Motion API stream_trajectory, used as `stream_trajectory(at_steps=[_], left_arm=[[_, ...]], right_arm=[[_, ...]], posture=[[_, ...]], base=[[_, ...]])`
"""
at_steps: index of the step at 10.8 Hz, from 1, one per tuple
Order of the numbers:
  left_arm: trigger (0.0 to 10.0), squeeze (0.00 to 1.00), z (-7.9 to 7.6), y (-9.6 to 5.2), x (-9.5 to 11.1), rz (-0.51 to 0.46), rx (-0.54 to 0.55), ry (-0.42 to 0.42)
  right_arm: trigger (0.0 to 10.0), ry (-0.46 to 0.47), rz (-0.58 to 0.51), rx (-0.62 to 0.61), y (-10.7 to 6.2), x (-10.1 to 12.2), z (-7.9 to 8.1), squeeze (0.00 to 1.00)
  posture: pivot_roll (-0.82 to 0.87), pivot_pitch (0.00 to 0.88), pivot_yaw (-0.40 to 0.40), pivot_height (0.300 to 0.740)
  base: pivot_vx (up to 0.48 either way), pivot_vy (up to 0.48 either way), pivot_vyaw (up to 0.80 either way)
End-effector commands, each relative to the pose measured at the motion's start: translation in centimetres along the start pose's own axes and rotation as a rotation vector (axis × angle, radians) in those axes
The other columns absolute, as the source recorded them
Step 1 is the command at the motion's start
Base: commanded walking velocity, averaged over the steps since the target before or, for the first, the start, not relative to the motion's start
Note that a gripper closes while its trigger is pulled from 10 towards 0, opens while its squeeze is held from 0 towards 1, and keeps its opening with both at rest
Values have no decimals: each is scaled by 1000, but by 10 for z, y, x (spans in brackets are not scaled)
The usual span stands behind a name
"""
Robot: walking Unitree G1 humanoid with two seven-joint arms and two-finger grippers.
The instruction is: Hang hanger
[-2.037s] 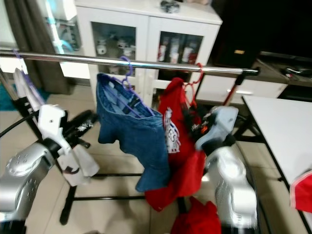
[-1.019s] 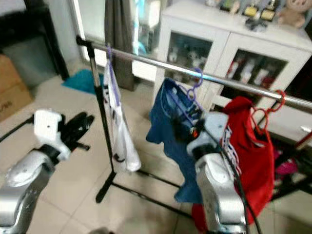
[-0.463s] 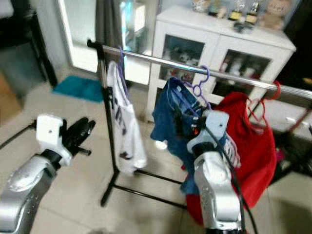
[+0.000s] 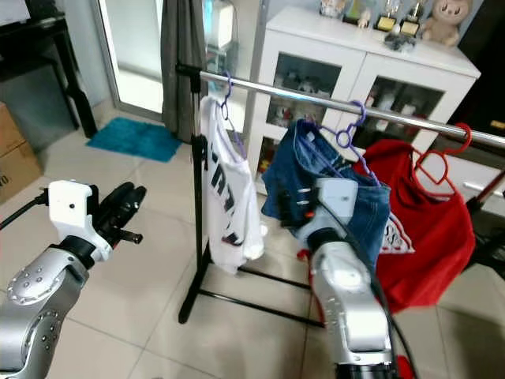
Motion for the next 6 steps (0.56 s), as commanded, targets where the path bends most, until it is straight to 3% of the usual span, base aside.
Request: stream_trajectory(at_steps=[1,3,6], left_arm=[[10000,0,-1,2,1,4,2,18],[10000,0,1,3,2,0,9,23],[10000,0,-4,4,0,21,-9,37]], right_arm=[[10000,19,11,-1,2,-1,-3,1000],[10000,17,9,-1,5,3,0,1000],[10000,52,-6,6,8,6,5,1000]], posture=[[-42,0,-102,740],[-42,0,-99,740],[-37,0,-99,740]], base=[[0,0,631],[343,0,800],[374,0,0]])
Point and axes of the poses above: a point about 5 cm out from each wrist's last joint towards the gripper, its own y axis pointing out of the wrist towards the gripper, its own x axis along the axis of the wrist's last joint, z = x × y, the point moved 3 cm from there along y, pointing out of the wrist towards the gripper, and after that the axes turned 5 degrees about -y, right-handed, at the moved point
